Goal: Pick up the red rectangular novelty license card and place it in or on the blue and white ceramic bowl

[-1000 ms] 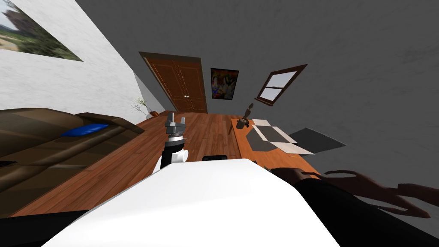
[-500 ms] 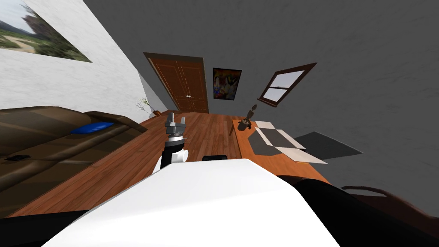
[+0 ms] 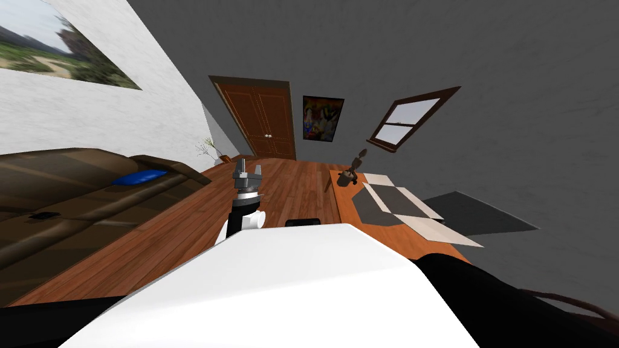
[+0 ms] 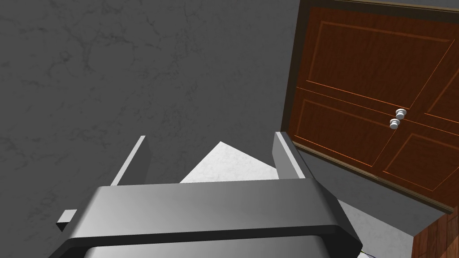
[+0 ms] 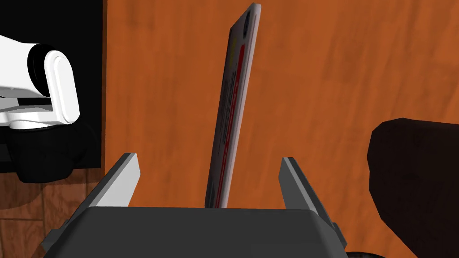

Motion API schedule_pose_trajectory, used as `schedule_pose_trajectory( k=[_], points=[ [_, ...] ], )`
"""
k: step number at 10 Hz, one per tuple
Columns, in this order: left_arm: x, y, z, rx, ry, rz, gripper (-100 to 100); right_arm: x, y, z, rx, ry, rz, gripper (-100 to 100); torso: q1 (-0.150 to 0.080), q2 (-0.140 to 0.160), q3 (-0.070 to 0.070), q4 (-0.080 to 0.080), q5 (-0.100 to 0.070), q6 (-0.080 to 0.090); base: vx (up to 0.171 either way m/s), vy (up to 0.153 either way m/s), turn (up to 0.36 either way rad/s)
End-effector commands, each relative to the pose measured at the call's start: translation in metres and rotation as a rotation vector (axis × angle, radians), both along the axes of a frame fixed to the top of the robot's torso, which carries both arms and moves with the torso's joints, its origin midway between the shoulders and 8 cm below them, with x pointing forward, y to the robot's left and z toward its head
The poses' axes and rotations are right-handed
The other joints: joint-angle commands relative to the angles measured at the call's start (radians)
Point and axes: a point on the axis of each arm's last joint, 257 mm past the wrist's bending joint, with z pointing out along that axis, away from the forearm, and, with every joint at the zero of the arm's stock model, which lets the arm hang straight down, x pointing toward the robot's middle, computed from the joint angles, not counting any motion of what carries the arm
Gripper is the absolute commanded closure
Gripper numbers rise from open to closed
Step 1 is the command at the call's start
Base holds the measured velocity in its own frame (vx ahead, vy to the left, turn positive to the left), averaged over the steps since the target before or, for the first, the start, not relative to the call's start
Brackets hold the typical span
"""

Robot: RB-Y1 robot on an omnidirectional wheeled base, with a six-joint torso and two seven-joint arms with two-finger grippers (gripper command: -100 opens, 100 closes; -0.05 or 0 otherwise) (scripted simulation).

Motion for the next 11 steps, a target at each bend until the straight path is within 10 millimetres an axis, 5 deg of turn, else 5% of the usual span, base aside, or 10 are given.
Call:
schedule_pose_trajectory(
  k=[1,6,7,8,9,11],
  points=[
    [0.0,0.0,0.0,0.0,0.0,0.0,0,-0.017,-0.001,0.001,0.034,0.03,-0.041,-100,0.0,0.0,0.0,0.0,0.0,0.0,0.041,-0.009,0.041],
    [0.0,0.0,0.0,0.0,0.0,0.0,0,-0.062,-0.001,0.013,0.124,0.122,-0.151,-100,0.0,0.0,0.0,0.0,0.0,0.0,0.051,-0.012,0.057],
    [0.0,0.0,0.0,0.0,0.0,0.0,0,-0.056,-0.002,0.012,0.112,0.109,-0.137,-100,0.0,0.0,0.0,0.0,0.0,0.0,0.02,-0.011,0.012],
    [0.0,0.0,0.0,0.0,0.0,0.0,0,-0.057,-0.002,0.013,0.116,0.112,-0.141,0,0.0,0.001,0.001,0.0,0.0,0.0,0.0,0.0,0.0],
    [0.0,0.0,0.0,0.0,0.0,0.0,0,-0.057,0.0,0.002,0.116,0.111,-0.141,-100,0.001,0.002,0.001,0.001,0.0,0.0,0.005,-0.011,-0.003],
    [0.0,0.0,0.0,0.0,0.0,0.0,0,-0.056,0.003,-0.01,0.117,0.111,-0.14,-100,0.0,0.003,0.002,0.001,0.0,0.0,0.005,-0.02,-0.003]
  ],
)
